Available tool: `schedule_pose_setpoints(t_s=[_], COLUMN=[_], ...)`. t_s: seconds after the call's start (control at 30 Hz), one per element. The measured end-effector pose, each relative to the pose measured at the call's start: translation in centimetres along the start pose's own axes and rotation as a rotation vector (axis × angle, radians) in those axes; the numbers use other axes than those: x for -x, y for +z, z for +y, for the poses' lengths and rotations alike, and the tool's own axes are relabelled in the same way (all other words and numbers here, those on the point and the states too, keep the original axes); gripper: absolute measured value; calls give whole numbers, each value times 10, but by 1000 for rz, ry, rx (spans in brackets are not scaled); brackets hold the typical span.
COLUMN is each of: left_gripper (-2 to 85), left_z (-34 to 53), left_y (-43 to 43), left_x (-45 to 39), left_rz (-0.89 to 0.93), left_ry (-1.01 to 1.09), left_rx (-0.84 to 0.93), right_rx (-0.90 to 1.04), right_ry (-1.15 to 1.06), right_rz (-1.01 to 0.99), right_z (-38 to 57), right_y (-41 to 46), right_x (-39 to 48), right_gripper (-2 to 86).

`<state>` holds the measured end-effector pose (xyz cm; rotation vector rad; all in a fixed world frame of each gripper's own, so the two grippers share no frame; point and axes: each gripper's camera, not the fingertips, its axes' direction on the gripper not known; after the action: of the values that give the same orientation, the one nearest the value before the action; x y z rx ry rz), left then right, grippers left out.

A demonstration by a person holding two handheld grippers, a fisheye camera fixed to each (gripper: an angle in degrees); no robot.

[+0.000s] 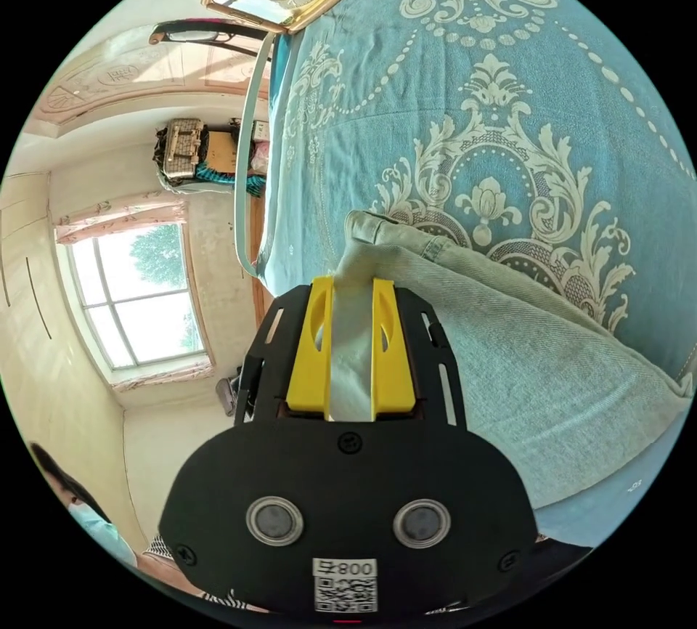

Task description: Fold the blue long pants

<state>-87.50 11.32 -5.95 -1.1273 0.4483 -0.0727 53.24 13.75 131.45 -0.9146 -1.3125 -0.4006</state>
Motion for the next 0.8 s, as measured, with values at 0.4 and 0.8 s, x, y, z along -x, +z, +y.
schedule_pose_setpoints(t_s=[0.4,0.8], left_gripper=[3,1], left_z=[2,5], left_y=[16,78], left_x=[-76,-122], left_rz=[-234,-574], left_ry=[293,405], left_rx=[0,138], right_rx=[28,145], right_ry=[-260,-480], right_rz=[93,375], right_z=[47,96], right_y=[46,88], right_x=[-22,-12], right_gripper=[3,2])
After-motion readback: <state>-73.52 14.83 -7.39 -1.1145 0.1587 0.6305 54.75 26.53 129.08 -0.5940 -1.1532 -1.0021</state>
